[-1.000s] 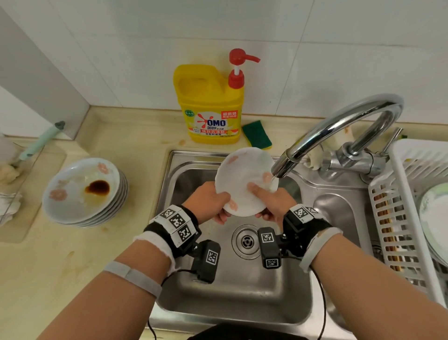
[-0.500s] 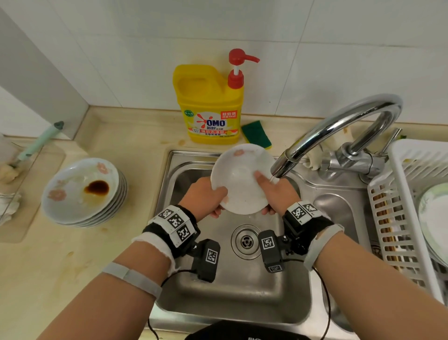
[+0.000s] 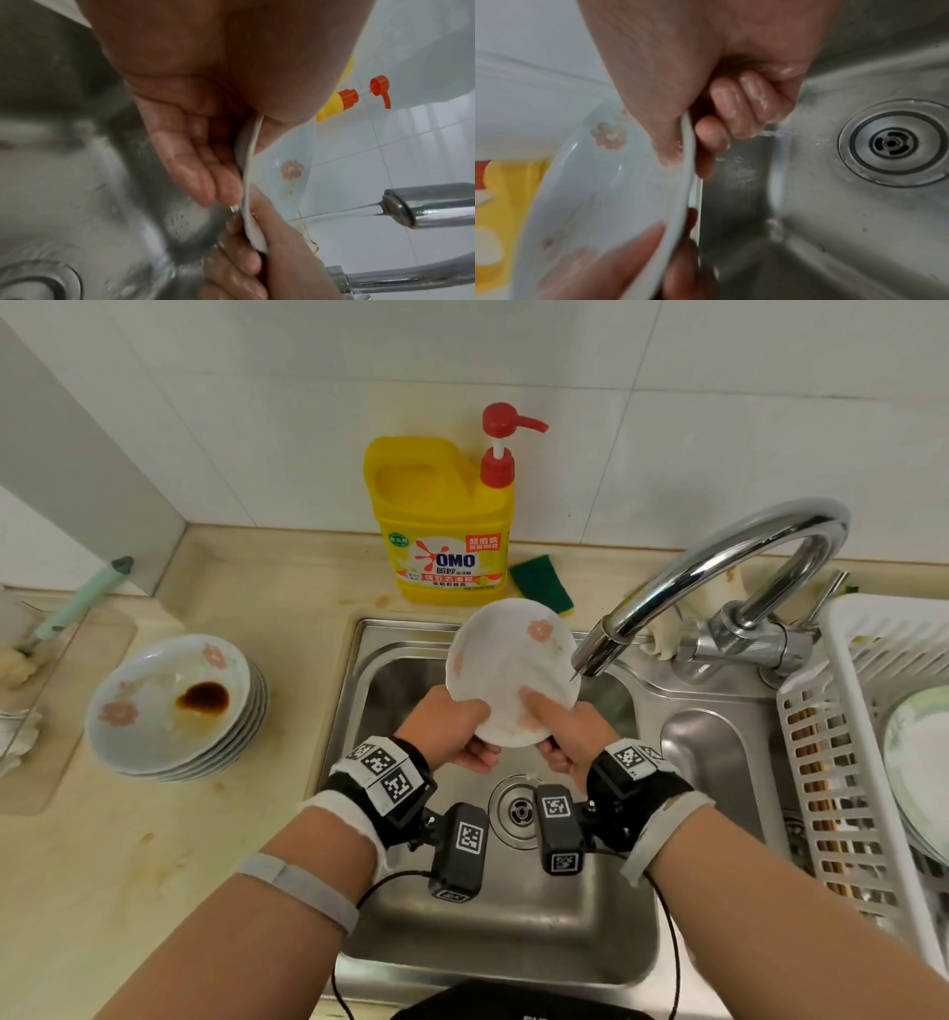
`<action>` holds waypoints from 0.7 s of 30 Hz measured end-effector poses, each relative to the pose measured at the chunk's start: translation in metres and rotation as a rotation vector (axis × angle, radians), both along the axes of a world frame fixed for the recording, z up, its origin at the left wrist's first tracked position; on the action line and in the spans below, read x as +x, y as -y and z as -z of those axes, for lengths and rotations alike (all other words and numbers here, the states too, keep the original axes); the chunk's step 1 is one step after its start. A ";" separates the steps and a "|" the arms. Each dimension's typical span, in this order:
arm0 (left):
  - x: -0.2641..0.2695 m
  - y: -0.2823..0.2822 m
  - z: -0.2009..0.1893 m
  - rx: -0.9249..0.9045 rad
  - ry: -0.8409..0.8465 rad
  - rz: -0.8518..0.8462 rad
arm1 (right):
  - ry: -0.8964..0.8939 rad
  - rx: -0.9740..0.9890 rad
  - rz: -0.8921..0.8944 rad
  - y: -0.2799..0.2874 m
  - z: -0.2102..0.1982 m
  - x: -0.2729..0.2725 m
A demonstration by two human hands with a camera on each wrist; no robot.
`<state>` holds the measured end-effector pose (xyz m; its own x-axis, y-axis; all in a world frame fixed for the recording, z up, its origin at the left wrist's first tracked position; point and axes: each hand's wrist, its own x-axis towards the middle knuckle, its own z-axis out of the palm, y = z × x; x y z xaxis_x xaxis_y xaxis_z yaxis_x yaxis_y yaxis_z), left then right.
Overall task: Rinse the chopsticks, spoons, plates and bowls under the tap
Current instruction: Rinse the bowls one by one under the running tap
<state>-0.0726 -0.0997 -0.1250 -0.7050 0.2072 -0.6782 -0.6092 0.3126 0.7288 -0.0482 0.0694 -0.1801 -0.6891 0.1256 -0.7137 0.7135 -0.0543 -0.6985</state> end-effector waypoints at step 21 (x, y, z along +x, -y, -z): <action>-0.005 0.011 0.005 -0.131 -0.162 0.069 | -0.093 0.263 -0.060 -0.007 -0.005 -0.007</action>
